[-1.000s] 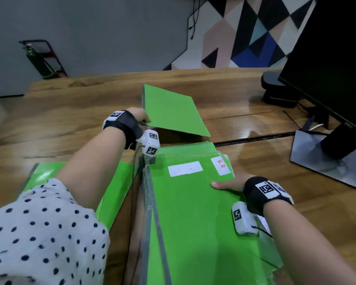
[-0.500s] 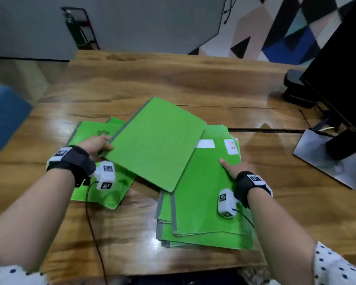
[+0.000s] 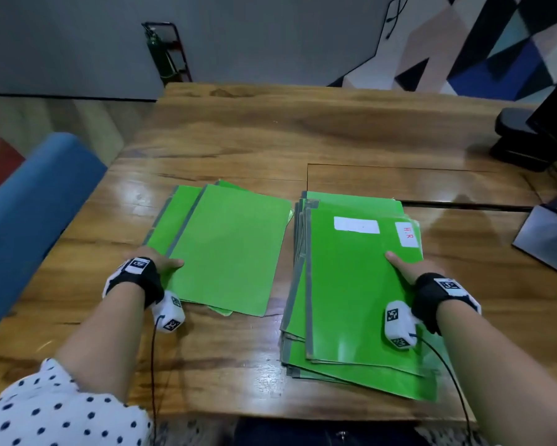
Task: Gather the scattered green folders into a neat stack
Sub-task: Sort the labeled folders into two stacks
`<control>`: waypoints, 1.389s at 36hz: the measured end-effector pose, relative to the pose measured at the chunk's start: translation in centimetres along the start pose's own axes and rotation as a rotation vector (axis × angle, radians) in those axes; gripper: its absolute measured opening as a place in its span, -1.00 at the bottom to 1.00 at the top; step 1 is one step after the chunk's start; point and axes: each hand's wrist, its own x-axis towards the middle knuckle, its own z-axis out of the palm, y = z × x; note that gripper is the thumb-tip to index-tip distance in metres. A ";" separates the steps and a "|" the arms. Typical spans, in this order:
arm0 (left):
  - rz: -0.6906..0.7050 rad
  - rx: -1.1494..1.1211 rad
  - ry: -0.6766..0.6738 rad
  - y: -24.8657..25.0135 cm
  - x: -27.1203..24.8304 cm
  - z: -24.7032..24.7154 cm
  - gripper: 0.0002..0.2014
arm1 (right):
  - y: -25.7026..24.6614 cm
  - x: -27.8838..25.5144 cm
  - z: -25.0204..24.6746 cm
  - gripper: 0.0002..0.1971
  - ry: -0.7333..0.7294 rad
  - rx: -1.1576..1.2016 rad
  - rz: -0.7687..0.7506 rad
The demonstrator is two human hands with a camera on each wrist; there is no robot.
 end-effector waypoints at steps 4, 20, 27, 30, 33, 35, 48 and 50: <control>-0.018 0.084 0.039 0.4 -0.2 0.3 -0.11 | -0.1 0.0 -0.2 -0.29 -0.019 -0.048 -0.007; 0.263 -0.357 0.226 1.2 -0.2 -0.7 -0.45 | -0.3 0.1 -0.7 -0.24 -0.088 -0.083 0.009; 0.139 -0.138 0.026 2.2 -0.3 0.7 -0.19 | -0.3 0.1 -0.5 -0.29 -0.064 -0.073 0.003; 0.082 -0.098 0.036 2.4 -0.2 1.2 -0.12 | -0.3 0.3 -0.4 -0.23 -0.061 -0.073 0.004; 0.029 -0.118 0.004 2.8 -1.7 0.9 -0.24 | -0.3 0.3 -0.3 -0.22 -0.060 -0.069 -0.003; -0.002 -0.138 -0.024 3.0 -2.2 0.8 -0.30 | -0.5 0.0 -0.4 -0.22 -0.061 -0.073 -0.003; 0.239 0.009 0.107 9.5 -9.8 -7.3 -0.59 | -0.3 -1.4 -1.2 -0.35 -0.065 -0.052 -0.063; 0.300 0.037 0.159 10.6 -11.5 -8.3 -0.54 | -0.2 -1.8 -1.4 -0.42 -0.061 -0.051 -0.068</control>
